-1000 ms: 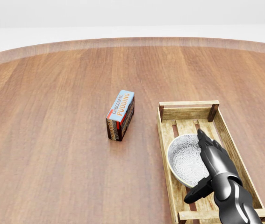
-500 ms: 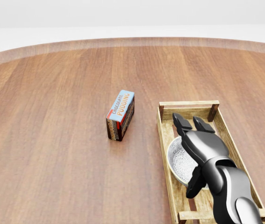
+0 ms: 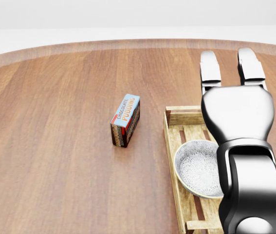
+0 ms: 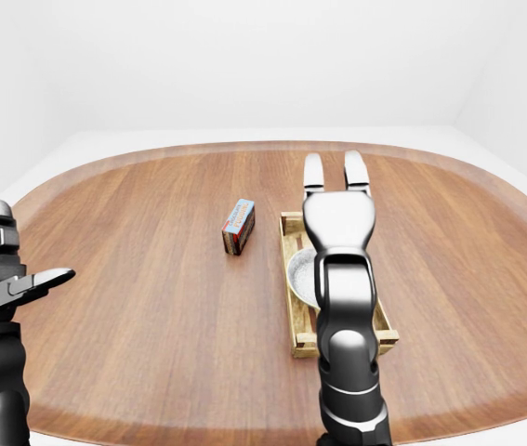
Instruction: Pick up the bowl on the left and put it in the tray.
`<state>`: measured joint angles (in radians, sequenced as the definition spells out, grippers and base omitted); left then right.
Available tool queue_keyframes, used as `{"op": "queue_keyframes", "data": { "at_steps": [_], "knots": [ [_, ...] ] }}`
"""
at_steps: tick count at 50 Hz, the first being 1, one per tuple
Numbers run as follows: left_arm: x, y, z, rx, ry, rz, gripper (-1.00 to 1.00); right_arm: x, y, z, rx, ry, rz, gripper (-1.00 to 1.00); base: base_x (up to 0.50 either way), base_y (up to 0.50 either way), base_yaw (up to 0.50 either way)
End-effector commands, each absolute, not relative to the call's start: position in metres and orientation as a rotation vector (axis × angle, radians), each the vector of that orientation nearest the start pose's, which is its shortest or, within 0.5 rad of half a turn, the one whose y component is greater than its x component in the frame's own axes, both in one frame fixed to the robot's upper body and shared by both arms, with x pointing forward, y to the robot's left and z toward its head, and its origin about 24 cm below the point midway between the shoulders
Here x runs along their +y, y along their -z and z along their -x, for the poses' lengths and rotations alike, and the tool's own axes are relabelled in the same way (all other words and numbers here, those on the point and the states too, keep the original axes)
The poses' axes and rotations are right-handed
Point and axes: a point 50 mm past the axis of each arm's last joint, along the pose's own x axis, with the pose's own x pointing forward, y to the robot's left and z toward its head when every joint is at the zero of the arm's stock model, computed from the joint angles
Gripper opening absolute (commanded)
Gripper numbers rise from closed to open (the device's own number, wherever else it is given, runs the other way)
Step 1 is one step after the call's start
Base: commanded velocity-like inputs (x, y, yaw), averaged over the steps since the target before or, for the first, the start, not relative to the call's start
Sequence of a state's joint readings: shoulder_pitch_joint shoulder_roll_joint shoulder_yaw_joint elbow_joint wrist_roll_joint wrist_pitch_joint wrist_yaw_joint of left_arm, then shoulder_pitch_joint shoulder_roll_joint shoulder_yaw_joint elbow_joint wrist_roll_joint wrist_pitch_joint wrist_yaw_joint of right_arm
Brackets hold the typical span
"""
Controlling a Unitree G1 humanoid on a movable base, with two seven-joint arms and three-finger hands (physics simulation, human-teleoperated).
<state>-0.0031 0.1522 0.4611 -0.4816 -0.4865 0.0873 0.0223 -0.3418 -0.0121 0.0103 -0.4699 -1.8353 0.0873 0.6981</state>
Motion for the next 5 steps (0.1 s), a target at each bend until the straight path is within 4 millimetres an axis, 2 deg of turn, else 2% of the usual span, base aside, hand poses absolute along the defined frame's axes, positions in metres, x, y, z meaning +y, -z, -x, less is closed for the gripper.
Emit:
{"op": "queue_keyframes", "data": {
  "at_steps": [1, 5],
  "knots": [
    [0.261, -0.163, -0.210, -0.514, -0.290, 0.229, 1.00, -0.148, -0.246, -0.229, -0.091, 0.539, 1.719, 1.00, 0.00, 0.00, 0.00],
    [0.260, -0.163, -0.210, -0.514, -0.289, 0.229, 1.00, -0.158, -0.258, -0.213, -0.104, 0.639, 1.632, 1.00, 0.00, 0.00, 0.00]
  ]
}}
